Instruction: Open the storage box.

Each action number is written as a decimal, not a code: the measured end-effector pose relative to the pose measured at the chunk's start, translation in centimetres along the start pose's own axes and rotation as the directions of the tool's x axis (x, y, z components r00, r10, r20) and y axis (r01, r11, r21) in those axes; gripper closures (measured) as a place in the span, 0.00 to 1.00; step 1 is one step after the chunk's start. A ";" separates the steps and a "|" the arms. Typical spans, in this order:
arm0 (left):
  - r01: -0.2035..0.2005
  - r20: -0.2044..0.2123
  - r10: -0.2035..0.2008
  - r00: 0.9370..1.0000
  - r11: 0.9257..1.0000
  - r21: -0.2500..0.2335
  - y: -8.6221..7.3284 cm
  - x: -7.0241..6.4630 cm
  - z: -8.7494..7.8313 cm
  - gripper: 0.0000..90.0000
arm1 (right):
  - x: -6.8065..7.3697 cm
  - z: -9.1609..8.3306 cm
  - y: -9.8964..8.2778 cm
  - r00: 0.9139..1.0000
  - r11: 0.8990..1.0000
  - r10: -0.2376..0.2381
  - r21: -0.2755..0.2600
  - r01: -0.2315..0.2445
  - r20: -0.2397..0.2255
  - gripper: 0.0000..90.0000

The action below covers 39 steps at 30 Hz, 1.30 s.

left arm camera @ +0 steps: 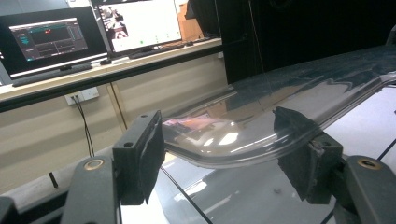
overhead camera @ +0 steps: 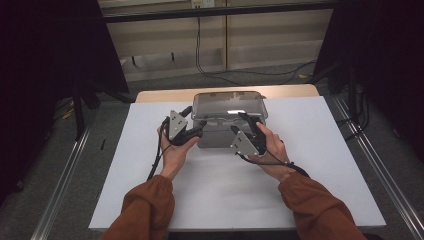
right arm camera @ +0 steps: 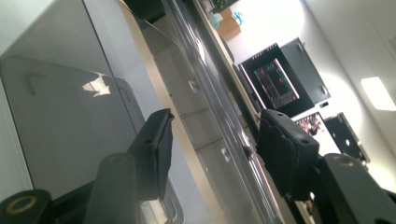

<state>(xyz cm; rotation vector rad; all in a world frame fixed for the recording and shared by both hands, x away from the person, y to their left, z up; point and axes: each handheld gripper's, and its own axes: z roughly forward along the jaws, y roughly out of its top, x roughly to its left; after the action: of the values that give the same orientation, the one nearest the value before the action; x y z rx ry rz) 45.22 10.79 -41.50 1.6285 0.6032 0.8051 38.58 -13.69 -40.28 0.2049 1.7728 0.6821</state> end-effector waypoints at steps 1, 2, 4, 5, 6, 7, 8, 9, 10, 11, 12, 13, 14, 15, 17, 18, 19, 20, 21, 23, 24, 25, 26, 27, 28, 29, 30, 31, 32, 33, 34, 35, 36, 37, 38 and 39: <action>0.001 0.001 -0.001 1.000 1.000 0.001 0.0 0.0 0.0 0.38 | -0.1 -0.1 -0.2 1.000 1.000 0.017 0.006 -0.017 -0.002 0.47; 0.000 0.000 0.000 1.000 1.000 0.003 0.0 0.0 0.0 0.38 | -0.1 -0.2 -0.4 0.999 0.999 0.045 0.008 -0.045 -0.007 0.45; 0.003 0.001 -0.003 1.000 1.000 0.001 0.0 -0.1 0.0 0.38 | -0.4 -0.5 -0.8 0.996 0.996 0.089 0.006 -0.089 0.001 0.38; 0.005 0.003 -0.005 1.000 1.000 0.001 -0.1 0.0 0.1 0.38 | -0.6 -0.6 -1.0 0.994 0.994 0.105 0.012 -0.105 -0.001 0.36; 0.004 0.005 -0.004 1.000 1.000 0.004 -0.1 0.0 0.1 0.37 | -0.8 -0.7 -1.1 0.992 0.991 0.129 0.020 -0.129 -0.008 0.34; 0.005 0.003 -0.005 1.000 1.000 0.005 -0.1 -0.1 0.1 0.37 | -1.0 -0.8 -1.3 0.988 0.987 0.156 0.028 -0.156 -0.017 0.32; -0.003 0.004 0.003 1.000 1.000 0.010 -0.2 0.0 0.1 0.37 | -1.3 -0.9 -1.6 0.983 0.982 0.184 0.032 -0.184 -0.022 0.32; -0.001 0.001 0.001 1.000 1.000 0.008 -0.2 0.0 0.1 0.37 | -1.5 -1.0 -1.9 0.977 0.977 0.213 0.033 -0.212 -0.023 0.31; -0.002 0.001 0.002 1.000 1.000 0.008 -0.2 0.0 0.1 0.37 | -1.7 -1.1 -2.1 0.969 0.969 0.246 0.034 -0.245 -0.028 0.31; -0.002 0.001 0.002 1.000 1.000 0.008 -0.2 0.0 0.1 0.37 | -1.9 -1.2 -2.3 0.962 0.962 0.271 0.041 -0.269 -0.037 0.31; -0.002 0.000 0.002 1.000 1.000 0.008 -0.2 0.0 0.1 0.37 | -2.1 -1.1 -2.6 0.956 0.956 0.291 0.047 -0.289 -0.043 0.31; -0.003 0.001 0.003 1.000 1.000 0.008 -0.2 0.0 0.1 0.38 | -2.3 -1.1 -2.8 0.948 0.949 0.313 0.053 -0.310 -0.050 0.30; -0.001 0.000 0.001 1.000 1.000 0.006 -0.2 -0.1 0.2 0.38 | -2.5 -1.0 -3.1 0.937 0.939 0.343 0.055 -0.340 -0.060 0.29; -0.007 -0.002 0.007 1.000 1.000 0.008 -0.2 0.0 0.2 0.38 | -2.7 -0.9 -3.4 0.927 0.929 0.368 0.058 -0.365 -0.066 0.29; -0.003 -0.002 0.003 1.000 1.000 0.005 -0.1 0.0 0.2 0.38 | -3.2 -0.8 -3.9 0.910 0.911 0.410 0.071 -0.406 -0.062 0.28; -0.006 0.001 0.006 1.000 1.000 0.004 -0.1 0.0 0.2 0.38 | -3.4 -0.7 -4.2 0.898 0.899 0.436 0.076 -0.431 -0.065 0.27; -0.010 0.001 0.010 1.000 1.000 0.005 0.0 0.0 0.2 0.38 | -3.6 -0.6 -4.6 0.882 0.884 0.466 0.082 -0.460 -0.068 0.27; -0.012 0.000 0.012 1.000 1.000 0.005 0.0 0.0 0.1 0.38 | -3.8 -0.5 -4.9 0.863 0.864 0.501 0.087 -0.495 -0.064 0.27; -0.014 0.000 0.014 1.000 1.000 0.003 0.0 0.0 0.1 0.39 | -4.0 -0.4 -5.3 0.846 0.848 0.529 0.088 -0.523 -0.068 0.26; -0.014 0.001 0.014 1.000 1.000 0.002 0.0 0.1 0.1 0.39 | -4.4 -0.3 -5.9 0.821 0.823 0.567 0.095 -0.561 -0.070 0.26; -0.011 0.001 0.011 1.000 1.000 -0.001 0.1 0.1 0.2 0.39 | -4.5 -0.2 -6.1 0.815 0.818 0.574 0.096 -0.567 -0.076 0.26; -0.011 0.002 0.011 1.000 1.000 -0.001 0.1 0.2 0.2 0.40 | -4.6 -0.1 -6.3 0.808 0.811 0.584 0.094 -0.577 -0.079 0.26; -0.009 0.003 0.009 1.000 1.000 -0.001 0.1 0.3 0.2 0.40 | -4.6 0.0 -6.4 0.807 0.810 0.586 0.091 -0.580 -0.073 0.28; 0.001 0.006 -0.001 1.000 1.000 -0.001 0.1 0.3 0.2 0.41 | -4.7 0.0 -6.5 0.804 0.807 0.590 0.090 -0.584 -0.070 0.30; 0.001 0.006 -0.001 1.000 1.000 -0.001 0.1 0.3 0.2 0.42 | -4.7 0.0 -6.5 0.804 0.807 0.590 0.090 -0.584 -0.070 0.30; 0.006 0.008 -0.006 1.000 1.000 0.003 0.1 0.4 0.1 0.42 | -4.8 0.1 -6.6 0.797 0.800 0.600 0.078 -0.595 -0.071 0.34; 0.025 -0.001 -0.025 1.000 1.000 0.005 0.1 0.5 0.1 0.42 | -5.0 0.1 -6.6 0.799 0.801 0.598 0.064 -0.595 -0.060 0.35; 0.039 0.005 -0.039 0.999 0.999 0.003 0.1 0.6 0.1 0.41 | -5.2 0.0 -6.6 0.795 0.797 0.604 0.052 -0.602 -0.055 0.37; 0.043 0.012 -0.043 0.999 0.999 0.003 0.1 0.6 0.2 0.42 | -5.4 0.0 -6.7 0.789 0.792 0.610 0.049 -0.609 -0.063 0.38; 0.043 0.012 -0.043 0.999 0.999 0.003 0.1 0.6 0.2 0.42 | -5.5 0.1 -6.7 0.790 0.792 0.610 0.049 -0.608 -0.066 0.39; 0.042 0.009 -0.042 0.999 0.999 0.002 0.3 0.6 0.3 0.42 | -5.6 0.1 -6.8 0.793 0.795 0.606 0.046 -0.604 -0.063 0.41; 0.042 0.009 -0.042 0.999 0.999 0.002 0.3 0.6 0.3 0.42 | -5.7 0.2 -6.8 0.794 0.797 0.604 0.045 -0.602 -0.072 0.45; 0.043 0.005 -0.043 0.999 0.999 -0.003 0.6 0.7 0.4 0.42 | -5.7 0.3 -6.8 0.795 0.799 0.601 0.039 -0.600 -0.080 0.47; 0.043 0.004 -0.043 0.999 0.999 -0.006 0.7 0.7 0.5 0.42 | -5.7 0.3 -6.8 0.800 0.803 0.596 0.029 -0.595 -0.076 0.48; 0.040 0.004 -0.040 0.999 0.999 -0.005 0.8 0.8 0.5 0.42 | -5.8 0.4 -6.7 0.802 0.805 0.593 0.023 -0.593 -0.074 0.49; 0.045 0.006 -0.045 0.999 0.999 -0.008 0.9 0.8 0.5 0.42 | -5.9 0.4 -6.7 0.804 0.807 0.589 0.013 -0.590 -0.077 0.50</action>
<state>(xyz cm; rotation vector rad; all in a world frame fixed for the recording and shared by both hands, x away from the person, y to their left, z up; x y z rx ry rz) 46.10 10.87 -40.51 1.6038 0.6301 0.7683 42.19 -21.75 -39.16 0.7583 1.7800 1.1571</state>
